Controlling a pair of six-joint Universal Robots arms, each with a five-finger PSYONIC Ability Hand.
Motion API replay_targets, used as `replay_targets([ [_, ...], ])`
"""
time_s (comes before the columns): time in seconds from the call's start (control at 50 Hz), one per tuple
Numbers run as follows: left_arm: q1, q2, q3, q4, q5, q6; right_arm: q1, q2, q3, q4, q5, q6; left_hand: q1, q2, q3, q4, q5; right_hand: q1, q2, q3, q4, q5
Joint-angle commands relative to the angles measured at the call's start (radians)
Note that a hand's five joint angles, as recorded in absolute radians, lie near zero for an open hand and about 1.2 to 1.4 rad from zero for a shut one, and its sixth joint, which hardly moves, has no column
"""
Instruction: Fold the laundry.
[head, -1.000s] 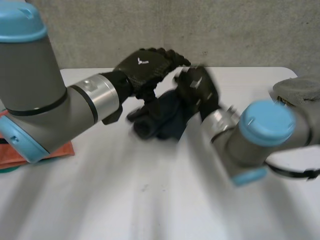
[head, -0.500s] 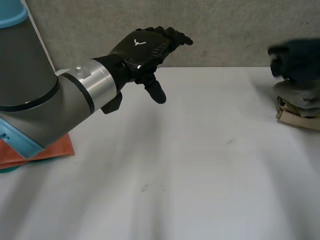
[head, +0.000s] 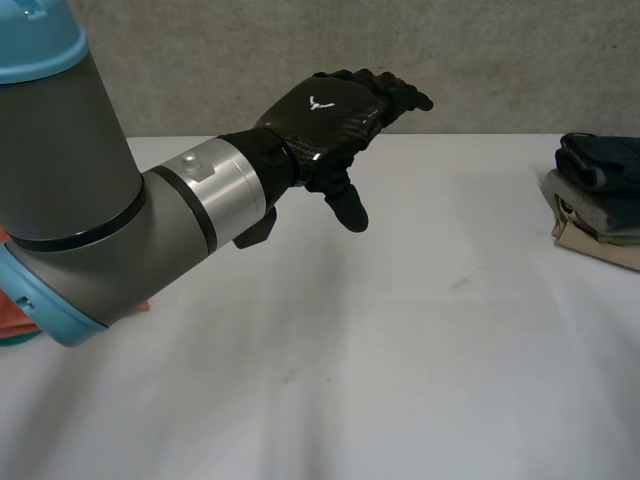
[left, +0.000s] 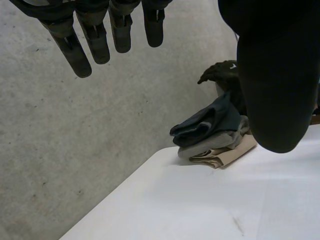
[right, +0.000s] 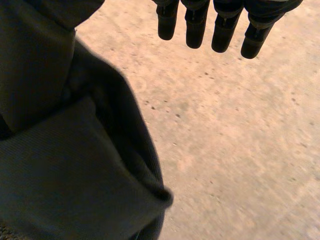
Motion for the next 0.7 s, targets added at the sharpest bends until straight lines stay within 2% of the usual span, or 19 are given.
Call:
replay_targets([
  [0.02,-0.018,0.011,0.000,0.001,0.003,0.003,-0.004,-0.152,-0.018,0.263,0.181,-0.029,0.024,0.007,0.002,0.010,-0.011,-0.054,-0.037,-0.038,-0.042,-0.047],
  [0.1,-0.018,0.021,-0.003,0.001,0.003,0.001,-0.001,-0.233,-0.047,0.352,0.303,-0.083,0.024,0.007,0.002,0.010,-0.011,-0.054,-0.037,-0.038,-0.042,-0.047],
  [0.2,-0.020,0.035,-0.003,0.001,0.001,0.000,0.011,-0.324,-0.053,0.343,0.367,-0.138,0.024,0.007,0.002,0.010,-0.011,-0.054,-0.037,-0.038,-0.042,-0.047],
  [0.3,-0.013,0.064,-0.002,0.010,-0.008,-0.005,0.132,-0.413,0.009,0.228,0.319,-0.117,0.024,0.007,0.002,0.010,-0.011,-0.054,-0.037,-0.038,-0.042,-0.047],
  [0.32,-0.010,0.071,-0.002,0.013,-0.012,-0.005,0.196,-0.467,0.055,0.190,0.289,-0.109,0.027,0.010,0.005,0.013,-0.008,-0.054,-0.037,-0.038,-0.042,-0.047],
  [0.38,0.000,0.090,-0.003,0.016,-0.022,-0.002,0.278,-0.534,0.147,0.135,0.217,-0.108,0.024,0.007,0.002,0.010,-0.011,-0.054,-0.037,-0.038,-0.042,-0.047],
  [0.42,0.013,0.101,-0.006,0.018,-0.040,0.000,0.344,-0.577,0.255,0.095,0.129,-0.109,0.024,0.007,0.002,0.010,-0.011,-0.054,-0.037,-0.038,-0.042,-0.047],
  [0.46,0.063,0.124,-0.022,0.018,-0.098,0.003,0.405,-0.600,0.359,0.084,0.033,-0.120,0.024,0.007,0.002,0.010,-0.011,-0.054,-0.037,-0.038,-0.042,-0.047],
  [0.54,0.203,0.156,-0.058,0.019,-0.225,0.023,0.514,-0.630,0.514,0.095,-0.088,-0.132,0.021,0.004,0.000,0.007,-0.014,-0.054,-0.037,-0.038,-0.042,-0.047],
  [0.56,0.280,0.161,-0.081,0.019,-0.268,0.041,0.527,-0.635,0.534,0.098,-0.101,-0.132,0.013,-0.004,-0.009,-0.001,-0.023,-0.054,-0.037,-0.038,-0.042,-0.047],
  [0.62,0.390,0.155,-0.120,0.019,-0.321,0.085,0.573,-0.637,0.620,0.121,-0.101,-0.151,0.012,-0.005,-0.009,-0.002,-0.023,-0.054,-0.037,-0.038,-0.042,-0.047],
  [0.64,0.458,0.144,-0.153,0.021,-0.337,0.139,0.582,-0.634,0.635,0.127,-0.100,-0.158,0.010,-0.007,-0.012,-0.004,-0.026,-0.054,-0.037,-0.038,-0.042,-0.047],
  [0.7,0.534,0.091,-0.192,0.022,-0.354,0.242,0.599,-0.618,0.686,0.148,-0.095,-0.204,0.010,-0.007,-0.012,-0.004,-0.026,-0.054,-0.037,-0.038,-0.042,-0.047],
])
